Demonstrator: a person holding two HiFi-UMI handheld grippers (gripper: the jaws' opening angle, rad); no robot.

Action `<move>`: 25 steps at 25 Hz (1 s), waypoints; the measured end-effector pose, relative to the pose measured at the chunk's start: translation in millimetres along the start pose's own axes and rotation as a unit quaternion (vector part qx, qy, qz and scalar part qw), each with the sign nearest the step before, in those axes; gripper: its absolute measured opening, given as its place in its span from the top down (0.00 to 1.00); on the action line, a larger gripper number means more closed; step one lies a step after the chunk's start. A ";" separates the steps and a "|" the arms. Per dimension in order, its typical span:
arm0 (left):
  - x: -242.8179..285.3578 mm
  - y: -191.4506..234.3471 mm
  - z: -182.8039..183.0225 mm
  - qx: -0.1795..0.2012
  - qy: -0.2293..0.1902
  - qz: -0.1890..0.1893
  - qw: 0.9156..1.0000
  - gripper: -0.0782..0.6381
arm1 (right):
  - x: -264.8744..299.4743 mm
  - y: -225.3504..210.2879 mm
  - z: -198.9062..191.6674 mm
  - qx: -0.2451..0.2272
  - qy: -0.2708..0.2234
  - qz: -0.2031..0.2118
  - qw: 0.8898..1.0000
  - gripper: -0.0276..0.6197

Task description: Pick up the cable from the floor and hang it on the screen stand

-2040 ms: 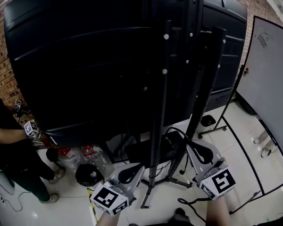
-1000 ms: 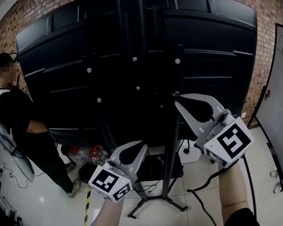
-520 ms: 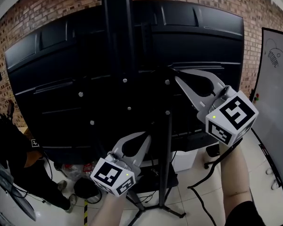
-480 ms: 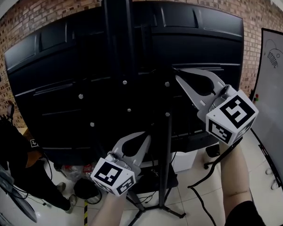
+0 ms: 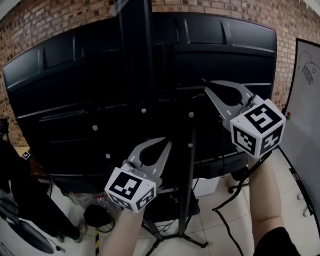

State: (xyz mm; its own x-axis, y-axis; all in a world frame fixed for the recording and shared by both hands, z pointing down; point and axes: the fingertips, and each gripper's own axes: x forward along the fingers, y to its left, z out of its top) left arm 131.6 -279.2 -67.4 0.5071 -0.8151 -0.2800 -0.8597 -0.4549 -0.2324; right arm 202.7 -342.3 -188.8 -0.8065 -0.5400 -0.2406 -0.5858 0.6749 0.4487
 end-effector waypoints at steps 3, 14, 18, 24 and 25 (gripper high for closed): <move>2.7 3.9 0.7 0.002 -0.003 -0.002 1.000 0.89 | -6.6 -3.3 -18.7 -0.005 0.027 -0.027 0.999 0.93; -8.9 7.0 15.5 0.016 -0.009 0.016 1.000 0.89 | -22.9 18.9 -84.8 0.041 0.075 -0.037 0.996 0.93; -16.6 8.3 22.9 0.019 -0.025 0.023 0.999 0.89 | -29.6 33.4 -93.6 0.071 0.055 -0.033 0.995 0.93; -32.1 11.8 20.4 0.032 -0.018 0.043 0.998 0.89 | -36.2 41.8 -88.3 0.094 -0.012 -0.070 0.993 0.91; -35.6 10.1 19.0 0.032 -0.019 0.042 0.998 0.89 | -40.4 43.4 -87.7 0.094 -0.024 -0.075 0.992 0.91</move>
State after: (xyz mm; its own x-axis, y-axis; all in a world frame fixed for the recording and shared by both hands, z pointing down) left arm 106.1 -248.0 -77.4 0.4367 -0.8347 -0.3355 -0.8939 -0.3606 -0.2663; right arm 216.9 -335.3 -84.1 -0.7095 -0.6198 -0.3353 -0.7003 0.6730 0.2380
